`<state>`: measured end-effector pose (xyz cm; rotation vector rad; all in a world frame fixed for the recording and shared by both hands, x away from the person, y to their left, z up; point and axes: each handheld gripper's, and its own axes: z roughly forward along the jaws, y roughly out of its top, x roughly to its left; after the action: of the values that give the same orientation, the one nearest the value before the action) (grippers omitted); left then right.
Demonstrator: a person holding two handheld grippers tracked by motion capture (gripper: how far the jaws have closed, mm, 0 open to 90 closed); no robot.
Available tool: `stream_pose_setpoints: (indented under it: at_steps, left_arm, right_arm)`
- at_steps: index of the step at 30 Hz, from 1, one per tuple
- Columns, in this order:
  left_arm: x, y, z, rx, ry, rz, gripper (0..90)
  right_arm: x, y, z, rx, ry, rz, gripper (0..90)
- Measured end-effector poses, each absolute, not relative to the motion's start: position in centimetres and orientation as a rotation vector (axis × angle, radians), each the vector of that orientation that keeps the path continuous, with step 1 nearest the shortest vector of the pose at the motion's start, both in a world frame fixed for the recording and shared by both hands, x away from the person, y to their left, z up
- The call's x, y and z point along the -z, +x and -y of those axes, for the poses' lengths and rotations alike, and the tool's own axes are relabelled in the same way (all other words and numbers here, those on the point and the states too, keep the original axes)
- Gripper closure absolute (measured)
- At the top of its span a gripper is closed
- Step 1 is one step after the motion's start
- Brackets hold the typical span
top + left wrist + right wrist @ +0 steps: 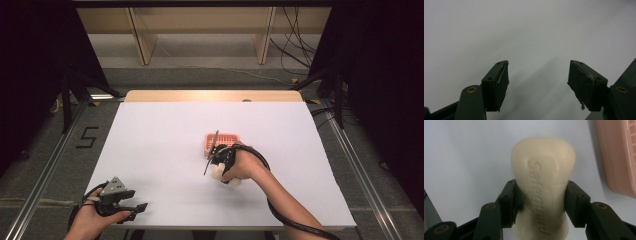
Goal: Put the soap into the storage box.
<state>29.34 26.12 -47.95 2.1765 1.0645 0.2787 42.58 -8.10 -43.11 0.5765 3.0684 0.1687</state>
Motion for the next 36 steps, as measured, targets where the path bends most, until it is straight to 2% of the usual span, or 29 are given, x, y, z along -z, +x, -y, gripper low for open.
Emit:
stream_pose_setpoints:
  at_steps: [36]
  left_arm:
    - [48.0, 29.3, -26.1, -0.272, 2.167, -1.065, 32.3]
  right_arm:
    - [42.6, 44.0, 9.4, -0.172, 0.597, -3.028, 50.5]
